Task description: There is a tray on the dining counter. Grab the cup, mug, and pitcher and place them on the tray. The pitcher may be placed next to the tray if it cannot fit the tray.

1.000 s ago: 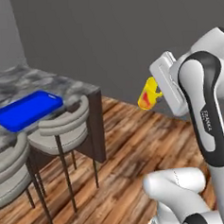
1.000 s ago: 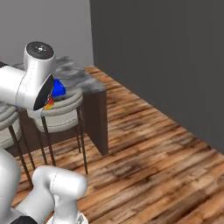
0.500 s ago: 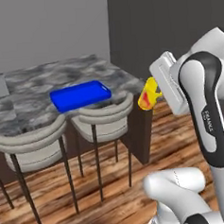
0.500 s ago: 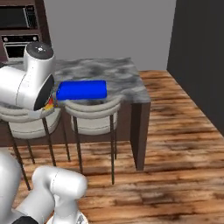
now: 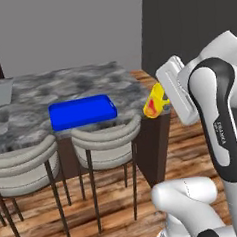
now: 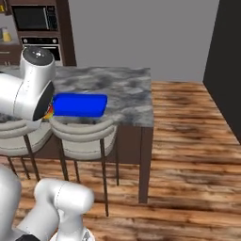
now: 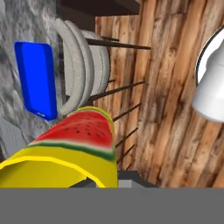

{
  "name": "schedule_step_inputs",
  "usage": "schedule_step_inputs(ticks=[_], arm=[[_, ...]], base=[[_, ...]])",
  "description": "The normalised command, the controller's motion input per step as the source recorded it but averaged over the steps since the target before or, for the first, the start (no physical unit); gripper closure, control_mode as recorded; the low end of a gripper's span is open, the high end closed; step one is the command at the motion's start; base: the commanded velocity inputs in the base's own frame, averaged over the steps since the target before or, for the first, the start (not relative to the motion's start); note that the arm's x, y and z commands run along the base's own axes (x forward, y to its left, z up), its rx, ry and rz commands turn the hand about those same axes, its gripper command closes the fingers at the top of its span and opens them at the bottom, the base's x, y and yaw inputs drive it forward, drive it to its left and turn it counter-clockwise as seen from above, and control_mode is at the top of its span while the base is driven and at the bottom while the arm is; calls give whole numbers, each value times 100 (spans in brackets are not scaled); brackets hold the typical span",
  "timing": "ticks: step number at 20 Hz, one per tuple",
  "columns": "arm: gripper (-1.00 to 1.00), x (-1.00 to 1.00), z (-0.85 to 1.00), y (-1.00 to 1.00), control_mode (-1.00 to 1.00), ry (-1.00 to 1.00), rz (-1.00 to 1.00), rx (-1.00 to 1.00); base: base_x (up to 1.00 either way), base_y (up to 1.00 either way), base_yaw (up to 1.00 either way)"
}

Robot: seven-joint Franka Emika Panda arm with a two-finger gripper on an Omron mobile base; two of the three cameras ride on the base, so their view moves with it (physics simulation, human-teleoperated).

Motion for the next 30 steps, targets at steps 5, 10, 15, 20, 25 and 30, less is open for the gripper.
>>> schedule_step_inputs(ticks=[5,10,15,20,25,30], arm=[[100,0,0,0,100,0,0,0],[100,0,0,0,100,0,0,0],[100,0,0,0,100,0,0,0],[100,0,0,0,100,0,0,0],[100,0,0,0,100,0,0,0],[100,15,-5,0,-100,1,0,0]], base=[[80,1,4],[75,13,13],[46,1,39],[53,3,21],[53,0,4],[46,0,0]])
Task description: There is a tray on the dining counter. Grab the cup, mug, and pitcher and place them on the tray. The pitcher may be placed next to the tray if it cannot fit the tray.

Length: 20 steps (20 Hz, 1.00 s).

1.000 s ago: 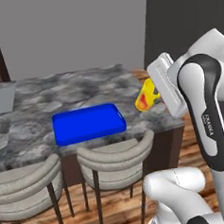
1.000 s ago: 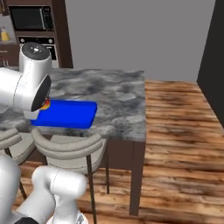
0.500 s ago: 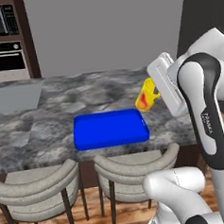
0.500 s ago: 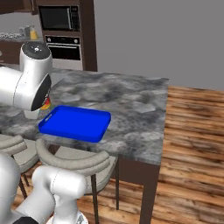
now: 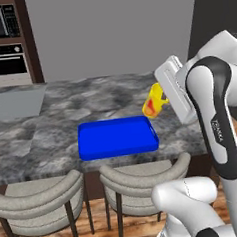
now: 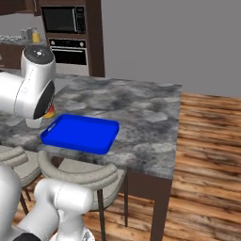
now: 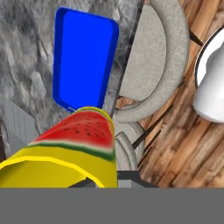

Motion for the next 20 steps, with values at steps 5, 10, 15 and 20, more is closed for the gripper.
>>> schedule_step_inputs(ticks=[5,10,15,20], arm=[[100,97,-45,17,-100,12,7,0],[100,99,-50,38,-100,22,15,0],[100,96,-41,51,-100,29,16,0],[100,74,-47,41,-100,23,14,0]], base=[[0,0,0],[0,0,0],[0,0,0],[0,0,0]])
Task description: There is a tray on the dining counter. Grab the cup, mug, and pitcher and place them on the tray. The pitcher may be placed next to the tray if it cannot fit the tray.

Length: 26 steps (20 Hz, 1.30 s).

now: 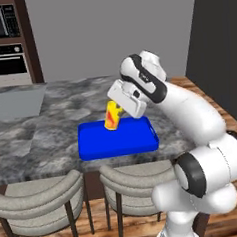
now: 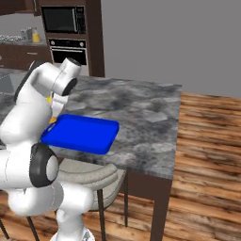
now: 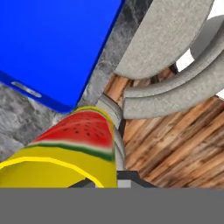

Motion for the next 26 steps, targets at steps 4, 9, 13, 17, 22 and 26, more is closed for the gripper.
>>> schedule_step_inputs(ticks=[4,9,13,17,22,26], arm=[[100,74,-46,19,-100,16,10,0],[100,67,-52,2,-100,9,6,-2],[100,60,-56,23,-100,7,3,-10],[100,44,-44,37,-100,1,0,-16],[100,35,-12,26,-100,-3,0,-13],[100,38,-27,19,-100,-1,0,-4]], base=[[0,0,0],[0,0,0],[0,0,0],[0,0,0],[0,0,0],[0,0,0]])
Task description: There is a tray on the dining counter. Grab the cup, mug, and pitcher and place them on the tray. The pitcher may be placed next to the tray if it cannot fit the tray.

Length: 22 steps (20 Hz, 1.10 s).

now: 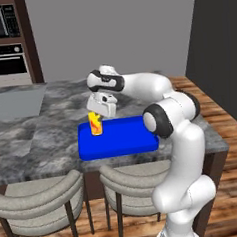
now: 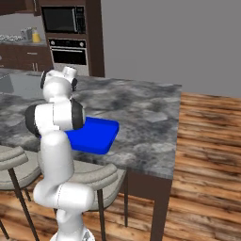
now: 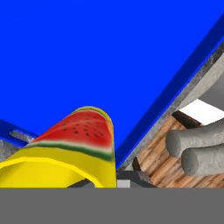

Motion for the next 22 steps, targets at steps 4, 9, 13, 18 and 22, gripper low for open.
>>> schedule_step_inputs(ticks=[4,9,13,18,22], arm=[[100,41,-37,9,-100,0,0,0],[100,49,-34,0,-100,-1,0,0],[100,39,-39,0,-100,-3,0,0],[100,39,-36,20,-100,-1,0,0],[100,37,-19,15,-100,0,0,0]], base=[[0,0,0],[0,0,0],[0,0,0],[0,0,0],[0,0,0]])
